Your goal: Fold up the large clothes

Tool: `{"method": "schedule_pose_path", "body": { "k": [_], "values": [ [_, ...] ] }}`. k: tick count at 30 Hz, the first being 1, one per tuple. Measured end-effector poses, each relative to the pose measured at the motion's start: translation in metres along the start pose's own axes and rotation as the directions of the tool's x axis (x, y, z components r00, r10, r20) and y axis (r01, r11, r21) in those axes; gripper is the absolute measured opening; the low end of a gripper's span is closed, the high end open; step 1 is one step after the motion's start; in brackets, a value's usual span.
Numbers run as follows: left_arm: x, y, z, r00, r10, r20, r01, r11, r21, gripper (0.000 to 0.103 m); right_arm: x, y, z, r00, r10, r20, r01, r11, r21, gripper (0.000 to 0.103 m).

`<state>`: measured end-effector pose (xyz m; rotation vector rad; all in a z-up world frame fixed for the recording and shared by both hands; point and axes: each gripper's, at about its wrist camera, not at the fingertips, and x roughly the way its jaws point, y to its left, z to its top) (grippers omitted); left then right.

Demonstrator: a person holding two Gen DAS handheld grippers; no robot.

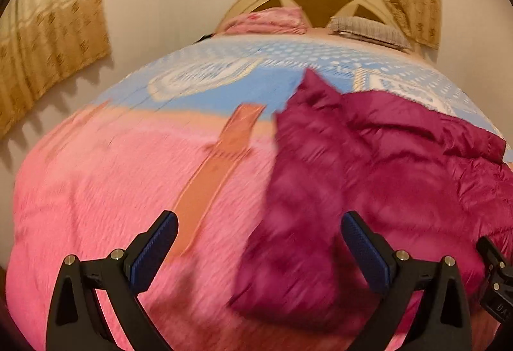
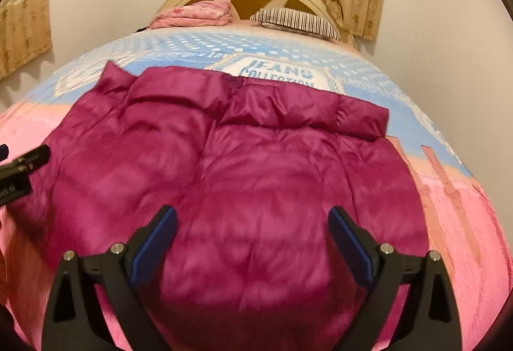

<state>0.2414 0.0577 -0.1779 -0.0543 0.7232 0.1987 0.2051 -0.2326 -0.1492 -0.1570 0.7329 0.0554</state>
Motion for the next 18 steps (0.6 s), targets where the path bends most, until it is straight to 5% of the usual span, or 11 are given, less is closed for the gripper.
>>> {"method": "schedule_pose_path", "body": {
  "k": [5,12,13,15,18],
  "values": [
    [0.016,0.007,-0.017,0.993,-0.064,-0.099,0.056,0.995,-0.081,0.102,0.011,0.006,-0.019,0.999,-0.045,-0.012,0.044,0.998,-0.034,0.097],
    [0.024,0.007,-0.022,0.980,-0.172,-0.102,0.154,0.975,-0.158,0.099,0.020,0.009,-0.019,0.997,-0.059,-0.045,0.056,0.997,-0.052,0.097],
    [0.025,0.008,-0.023,0.977,-0.189,-0.102,0.170,0.971,-0.167,0.094,0.021,0.009,-0.019,0.997,-0.059,-0.046,0.057,0.997,-0.051,0.098],
    [0.024,0.005,-0.023,0.962,-0.255,-0.094,0.237,0.956,-0.172,0.054,0.023,0.009,-0.020,0.997,-0.061,-0.051,0.059,0.997,-0.050,0.098],
    [0.021,0.000,-0.021,0.960,-0.265,-0.094,0.248,0.956,-0.157,0.052,0.023,0.009,-0.021,0.997,-0.062,-0.051,0.059,0.997,-0.047,0.099]
  ]
}}
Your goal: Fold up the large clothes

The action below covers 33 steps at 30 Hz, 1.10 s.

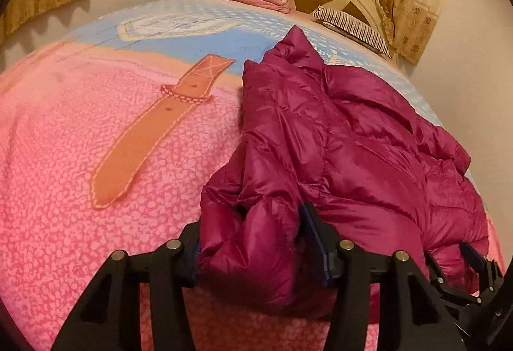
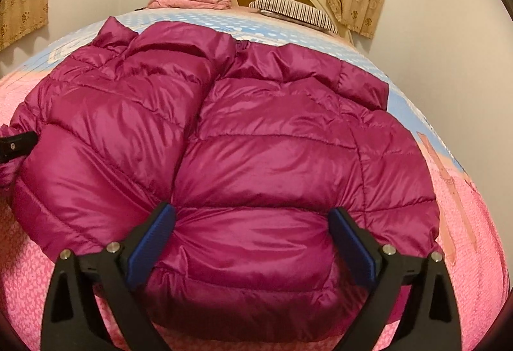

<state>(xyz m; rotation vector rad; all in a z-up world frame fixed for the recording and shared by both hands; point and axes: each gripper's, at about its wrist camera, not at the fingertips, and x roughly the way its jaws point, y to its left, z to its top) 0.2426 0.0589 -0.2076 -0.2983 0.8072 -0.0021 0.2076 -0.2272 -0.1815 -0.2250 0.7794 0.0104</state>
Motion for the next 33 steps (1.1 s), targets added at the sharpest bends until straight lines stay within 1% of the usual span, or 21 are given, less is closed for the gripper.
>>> {"method": "schedule_pose_path", "body": {
  "k": [3,4,5,6,7,9,11,13,16,19,23,26,27,28,31,32,33],
  "values": [
    [0.002,0.004,0.002,1.000,-0.024,-0.007,0.024,0.999,-0.033,0.051,0.000,0.001,-0.001,1.000,0.000,0.002,0.000,1.000,0.001,0.099],
    [0.002,0.005,0.003,1.000,-0.028,-0.007,0.028,0.999,-0.036,0.049,0.000,0.001,-0.001,1.000,0.000,0.002,0.000,1.000,0.001,0.099],
    [0.000,0.004,0.003,1.000,-0.023,0.004,0.023,1.000,-0.018,0.038,0.000,0.001,-0.001,1.000,0.001,0.002,-0.001,1.000,0.001,0.099],
    [-0.002,0.002,0.003,0.999,-0.031,0.013,0.031,1.000,0.004,0.022,-0.001,0.000,-0.001,1.000,0.001,0.002,-0.001,1.000,0.001,0.099],
    [-0.002,0.001,0.005,0.999,-0.039,0.014,0.039,0.999,0.021,0.019,-0.001,0.000,-0.001,1.000,0.001,0.002,-0.001,1.000,0.001,0.099],
    [-0.008,-0.004,0.005,0.999,-0.020,0.030,0.018,0.998,0.059,0.011,-0.001,0.000,-0.001,1.000,0.000,0.003,0.000,1.000,0.000,0.099],
    [-0.016,-0.010,0.006,0.998,0.002,0.059,-0.007,0.996,0.088,0.009,-0.001,0.000,-0.001,1.000,-0.002,0.003,0.002,1.000,0.000,0.099],
    [-0.025,-0.010,0.008,0.996,0.006,0.090,-0.015,0.995,0.099,0.007,-0.002,0.001,-0.001,1.000,-0.018,0.006,0.018,1.000,-0.006,0.099],
    [-0.044,-0.010,0.013,0.991,-0.001,0.136,-0.016,0.992,0.122,0.007,-0.005,0.014,0.000,0.997,-0.078,0.011,0.079,0.996,-0.043,0.099],
    [-0.065,-0.004,0.019,0.984,0.016,0.175,-0.038,0.991,0.128,0.006,-0.007,0.028,0.002,0.996,-0.089,0.011,0.090,0.994,-0.057,0.098],
    [-0.093,0.014,0.034,0.975,0.038,0.220,-0.063,0.992,0.111,0.006,-0.011,0.053,0.007,0.999,-0.032,0.019,0.034,0.997,-0.070,0.098],
    [-0.110,0.015,0.043,0.961,0.075,0.265,-0.117,0.982,0.145,0.006,-0.016,0.075,0.011,0.999,0.023,0.033,-0.020,0.994,-0.105,0.098],
    [-0.117,0.010,0.045,0.953,0.089,0.291,-0.145,0.974,0.176,0.006,-0.019,0.079,0.012,0.998,0.048,0.037,-0.044,0.993,-0.107,0.099],
    [-0.120,0.007,0.047,0.949,0.092,0.303,-0.155,0.969,0.191,0.006,-0.023,0.078,0.013,0.995,0.090,0.044,-0.085,0.992,-0.095,0.099],
    [-0.129,-0.015,0.054,0.940,0.064,0.335,-0.156,0.955,0.253,0.006,-0.041,0.060,0.011,0.985,0.164,0.059,-0.161,0.985,-0.060,0.098],
    [-0.133,-0.026,0.054,0.937,0.051,0.347,-0.153,0.949,0.276,0.006,-0.052,0.045,0.008,0.981,0.179,0.080,-0.175,0.983,-0.053,0.098],
    [-0.135,-0.041,0.054,0.933,0.028,0.360,-0.147,0.940,0.309,0.006,-0.059,0.031,0.007,0.979,0.175,0.101,-0.171,0.984,-0.046,0.098]
  ]
}}
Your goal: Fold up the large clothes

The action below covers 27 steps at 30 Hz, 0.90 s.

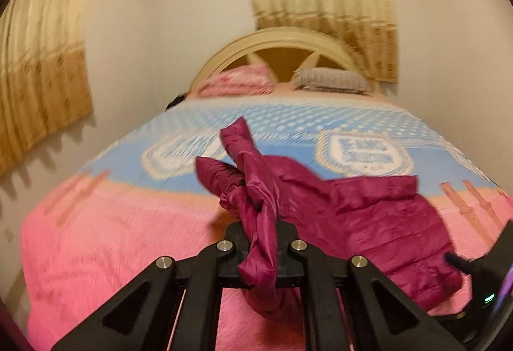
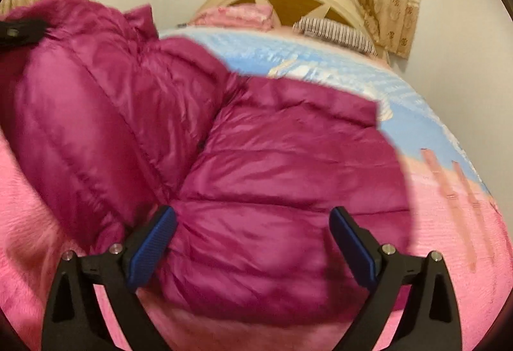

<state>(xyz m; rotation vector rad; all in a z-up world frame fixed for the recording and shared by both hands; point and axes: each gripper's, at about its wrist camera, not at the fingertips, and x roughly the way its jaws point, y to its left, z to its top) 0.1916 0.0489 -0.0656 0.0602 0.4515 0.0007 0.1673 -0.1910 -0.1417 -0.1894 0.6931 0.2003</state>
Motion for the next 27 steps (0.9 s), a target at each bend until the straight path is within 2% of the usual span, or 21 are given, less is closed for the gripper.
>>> {"method": "schedule_pose_path", "body": {
  "k": [1,4,6,8,10,12,13,14,16,17,20,23,25,26,27],
  "values": [
    [-0.004,-0.012,0.003,1.000,-0.009,0.016,0.008,1.000,0.027,0.006,-0.014,-0.024,-0.003,1.000,-0.020,0.021,0.019,1.000,0.019,0.098],
    [-0.007,-0.063,0.011,0.996,-0.057,0.065,0.048,0.990,0.135,0.006,-0.030,-0.083,-0.014,0.996,-0.091,0.013,0.090,0.993,0.083,0.099],
    [-0.004,-0.104,0.012,0.992,-0.097,0.077,0.079,0.975,0.209,0.006,-0.035,-0.138,-0.026,0.981,-0.191,-0.014,0.192,0.973,0.131,0.099],
    [0.004,-0.141,0.010,0.989,-0.126,0.075,0.101,0.956,0.274,0.006,-0.037,-0.180,-0.035,0.967,-0.252,-0.049,0.256,0.949,0.183,0.099],
    [0.016,-0.183,-0.003,0.985,-0.162,0.050,0.135,0.929,0.345,0.006,-0.039,-0.222,-0.046,0.952,-0.293,-0.091,0.306,0.922,0.237,0.099],
    [0.026,-0.213,-0.019,0.984,-0.177,0.030,0.149,0.902,0.405,0.006,-0.041,-0.248,-0.054,0.939,-0.323,-0.118,0.343,0.901,0.266,0.099],
    [0.034,-0.231,-0.031,0.982,-0.190,-0.001,0.170,0.879,0.444,0.006,-0.041,-0.259,-0.060,0.935,-0.329,-0.132,0.353,0.891,0.285,0.099],
    [0.040,-0.244,-0.041,0.982,-0.188,-0.018,0.174,0.863,0.474,0.006,-0.040,-0.269,-0.066,0.933,-0.330,-0.147,0.360,0.882,0.305,0.099],
    [0.056,-0.272,-0.072,0.983,-0.175,-0.054,0.174,0.806,0.565,0.006,-0.036,-0.280,-0.072,0.930,-0.327,-0.167,0.365,0.873,0.325,0.099],
    [0.059,-0.280,-0.083,0.983,-0.172,-0.064,0.176,0.788,0.590,0.006,-0.033,-0.283,-0.073,0.930,-0.324,-0.173,0.365,0.870,0.332,0.099],
    [0.061,-0.289,-0.100,0.982,-0.177,-0.061,0.175,0.755,0.632,0.006,-0.024,-0.285,-0.077,0.933,-0.302,-0.196,0.353,0.872,0.338,0.099],
    [0.057,-0.287,-0.099,0.983,-0.176,-0.051,0.169,0.763,0.624,0.010,-0.020,-0.286,-0.086,0.934,-0.286,-0.214,0.346,0.869,0.354,0.099],
    [0.045,-0.285,-0.096,0.982,-0.182,-0.046,0.170,0.758,0.630,0.014,-0.019,-0.286,-0.089,0.933,-0.281,-0.224,0.346,0.869,0.354,0.099],
    [0.036,-0.287,-0.094,0.982,-0.186,-0.032,0.165,0.757,0.632,0.020,-0.019,-0.285,-0.090,0.933,-0.279,-0.226,0.346,0.869,0.355,0.099],
    [0.025,-0.284,-0.091,0.979,-0.201,-0.017,0.167,0.758,0.631,0.034,-0.018,-0.285,-0.090,0.933,-0.277,-0.229,0.345,0.869,0.354,0.099]
  ]
}}
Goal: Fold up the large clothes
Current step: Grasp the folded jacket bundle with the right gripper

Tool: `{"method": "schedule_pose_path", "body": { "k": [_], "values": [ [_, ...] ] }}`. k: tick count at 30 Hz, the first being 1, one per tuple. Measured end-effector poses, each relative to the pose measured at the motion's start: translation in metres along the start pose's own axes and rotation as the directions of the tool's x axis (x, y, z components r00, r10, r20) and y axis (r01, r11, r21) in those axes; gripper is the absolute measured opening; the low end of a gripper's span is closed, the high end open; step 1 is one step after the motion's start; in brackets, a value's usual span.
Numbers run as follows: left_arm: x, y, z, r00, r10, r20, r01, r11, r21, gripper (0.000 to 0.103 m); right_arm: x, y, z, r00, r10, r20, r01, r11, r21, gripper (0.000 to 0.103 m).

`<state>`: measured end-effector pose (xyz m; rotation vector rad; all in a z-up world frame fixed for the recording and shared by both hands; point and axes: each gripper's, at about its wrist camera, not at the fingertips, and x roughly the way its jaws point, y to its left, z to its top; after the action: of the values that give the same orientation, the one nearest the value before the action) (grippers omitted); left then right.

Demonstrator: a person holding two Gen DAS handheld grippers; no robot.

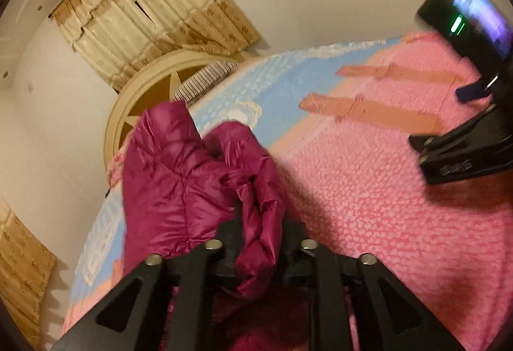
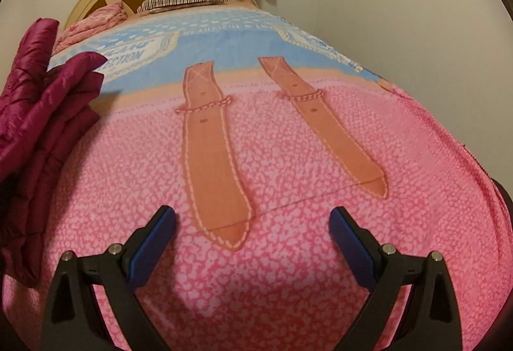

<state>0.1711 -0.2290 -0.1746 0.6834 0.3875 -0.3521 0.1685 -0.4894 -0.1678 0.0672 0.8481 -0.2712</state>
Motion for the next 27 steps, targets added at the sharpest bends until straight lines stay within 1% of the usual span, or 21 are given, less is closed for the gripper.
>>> {"method": "schedule_pose_path", "body": {
  "k": [1,2,3,5,7,9,10,11,12,13,14,15,16,17,18,20,21,22,23,25,27],
  "values": [
    [-0.014,0.003,0.001,1.000,-0.015,0.026,0.015,1.000,-0.005,0.046,0.001,-0.001,-0.001,1.000,0.000,0.000,0.000,1.000,-0.003,0.099],
    [-0.023,0.004,0.002,0.999,-0.020,0.045,0.020,1.000,-0.008,0.076,0.000,0.000,-0.002,1.000,-0.003,0.001,0.003,1.000,-0.007,0.099],
    [-0.038,0.008,0.000,0.997,-0.016,0.077,0.018,1.000,-0.017,0.094,-0.001,0.001,-0.002,1.000,-0.004,0.003,0.004,1.000,-0.009,0.099],
    [-0.061,0.021,-0.005,0.992,-0.006,0.126,0.011,0.999,-0.044,0.094,0.000,0.001,-0.002,1.000,-0.003,0.001,0.003,1.000,-0.009,0.099],
    [-0.074,0.044,-0.013,0.993,0.009,0.120,0.001,0.996,-0.085,0.095,-0.001,0.001,-0.003,1.000,-0.002,0.001,0.002,1.000,-0.008,0.099],
    [-0.076,0.071,-0.024,0.994,0.053,0.095,-0.039,0.988,-0.148,0.095,-0.002,0.001,-0.003,1.000,0.002,-0.001,-0.002,1.000,-0.009,0.099],
    [-0.071,0.092,-0.032,0.995,0.079,0.060,-0.066,0.978,-0.200,0.095,-0.002,0.000,-0.002,1.000,0.011,-0.003,-0.011,1.000,-0.002,0.094],
    [-0.067,0.106,-0.039,0.995,0.097,0.036,-0.086,0.968,-0.237,0.095,-0.003,0.000,0.000,1.000,0.028,-0.007,-0.028,1.000,0.010,0.086],
    [-0.058,0.131,-0.049,0.992,0.125,-0.010,-0.123,0.945,-0.302,0.095,-0.006,0.001,0.002,0.999,0.042,-0.009,-0.042,0.999,0.019,0.083],
    [-0.043,0.158,-0.058,0.986,0.150,-0.076,-0.168,0.915,-0.366,0.095,-0.010,0.003,0.005,0.999,0.050,0.002,-0.050,0.998,0.031,0.080],
    [-0.028,0.180,-0.067,0.975,0.167,-0.148,-0.215,0.883,-0.417,0.095,-0.015,0.006,0.008,0.998,0.061,0.013,-0.062,0.997,0.041,0.077],
    [-0.015,0.198,-0.074,0.963,0.177,-0.205,-0.255,0.851,-0.460,0.095,-0.020,0.009,0.012,0.997,0.078,0.024,-0.079,0.996,0.045,0.076],
    [-0.004,0.215,-0.081,0.949,0.190,-0.252,-0.296,0.811,-0.504,0.095,-0.029,0.018,0.020,0.994,0.097,0.046,-0.099,0.994,0.038,0.075],
    [0.008,0.232,-0.089,0.938,0.190,-0.291,-0.327,0.766,-0.554,0.095,-0.034,0.024,0.026,0.992,0.106,0.063,-0.109,0.994,0.033,0.075],
    [0.021,0.249,-0.095,0.930,0.175,-0.324,-0.345,0.718,-0.604,0.095,-0.040,0.031,0.033,0.989,0.121,0.080,-0.124,0.992,0.030,0.075],
    [0.037,0.267,-0.101,0.923,0.156,-0.351,-0.364,0.647,-0.670,0.094,-0.054,0.051,0.055,0.980,0.167,0.113,-0.171,0.985,0.028,0.075],
    [0.046,0.274,-0.101,0.918,0.157,-0.363,-0.378,0.619,-0.688,0.095,-0.063,0.065,0.069,0.972,0.191,0.135,-0.194,0.981,0.011,0.075],
    [0.051,0.277,-0.099,0.914,0.166,-0.370,-0.391,0.603,-0.695,0.095,-0.068,0.076,0.077,0.968,0.201,0.150,-0.203,0.979,-0.005,0.075],
    [0.061,0.281,-0.095,0.913,0.160,-0.375,-0.393,0.590,-0.705,0.095,-0.077,0.093,0.092,0.960,0.221,0.171,-0.219,0.975,-0.030,0.075],
    [0.072,0.285,-0.090,0.912,0.151,-0.382,-0.396,0.576,-0.716,0.095,-0.092,0.128,0.118,0.945,0.256,0.201,-0.245,0.966,-0.079,0.075],
    [0.085,0.286,-0.082,0.910,0.143,-0.389,-0.397,0.567,-0.721,0.095,-0.098,0.158,0.134,0.937,0.271,0.220,-0.249,0.961,-0.122,0.075]
  ]
}}
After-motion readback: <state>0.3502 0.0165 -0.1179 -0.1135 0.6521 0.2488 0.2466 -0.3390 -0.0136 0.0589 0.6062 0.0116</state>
